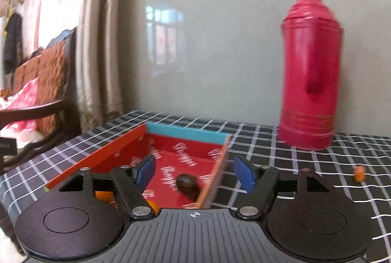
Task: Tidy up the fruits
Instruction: 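Carry the dark fruit with the right gripper into the box and release, then reach the left gripper to the last mandarin and grasp it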
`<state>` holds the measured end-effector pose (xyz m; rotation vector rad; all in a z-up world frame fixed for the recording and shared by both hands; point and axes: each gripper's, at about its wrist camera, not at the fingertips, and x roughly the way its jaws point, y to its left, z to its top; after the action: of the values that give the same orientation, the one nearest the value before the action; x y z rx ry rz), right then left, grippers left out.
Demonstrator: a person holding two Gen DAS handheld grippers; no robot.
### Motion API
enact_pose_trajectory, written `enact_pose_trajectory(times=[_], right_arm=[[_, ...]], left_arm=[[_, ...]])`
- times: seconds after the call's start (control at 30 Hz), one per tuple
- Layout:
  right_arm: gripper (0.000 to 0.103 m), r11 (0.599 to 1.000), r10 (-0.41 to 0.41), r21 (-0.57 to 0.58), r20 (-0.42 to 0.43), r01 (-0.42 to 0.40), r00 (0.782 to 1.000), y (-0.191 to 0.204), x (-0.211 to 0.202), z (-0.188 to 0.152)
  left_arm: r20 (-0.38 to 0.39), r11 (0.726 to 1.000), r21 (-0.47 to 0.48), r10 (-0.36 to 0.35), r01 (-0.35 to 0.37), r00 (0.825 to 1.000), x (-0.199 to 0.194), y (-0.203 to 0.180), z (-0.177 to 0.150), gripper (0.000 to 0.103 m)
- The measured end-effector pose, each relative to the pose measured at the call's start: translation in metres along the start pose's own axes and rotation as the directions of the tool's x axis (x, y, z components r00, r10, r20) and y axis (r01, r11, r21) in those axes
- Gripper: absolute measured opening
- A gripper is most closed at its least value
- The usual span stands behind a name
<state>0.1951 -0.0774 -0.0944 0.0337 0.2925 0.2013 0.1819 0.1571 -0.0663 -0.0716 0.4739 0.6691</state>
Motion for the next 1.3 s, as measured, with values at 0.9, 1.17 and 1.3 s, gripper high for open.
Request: enact_pose_trajectory(times=[0.9, 1.17, 1.3], right_arm=[[0.103, 0.572, -0.818, 0.166, 0.054, 0.803, 0.572, -0.187, -0.080, -0.038], [0.103, 0.479, -0.878, 0.170, 0.112, 0.861, 0.466, -0.210, -0.114, -0.046], [0.103, 0.466, -0.883, 0.161, 0.138, 0.870, 0.448, -0.218, -0.123, -0.048]], left_arm=[[0.124, 0.838, 0.358, -0.480, 0.412, 0.869, -0.126, -0.191, -0.060, 0.080], [0.044, 0.744, 0.433, -0.582, 0.509, 0.812, -0.151, -0.251, -0.093, 0.078], [-0.013, 0.713, 0.433, -0.607, 0.552, 0.795, -0.154, -0.274, -0.104, 0.075]])
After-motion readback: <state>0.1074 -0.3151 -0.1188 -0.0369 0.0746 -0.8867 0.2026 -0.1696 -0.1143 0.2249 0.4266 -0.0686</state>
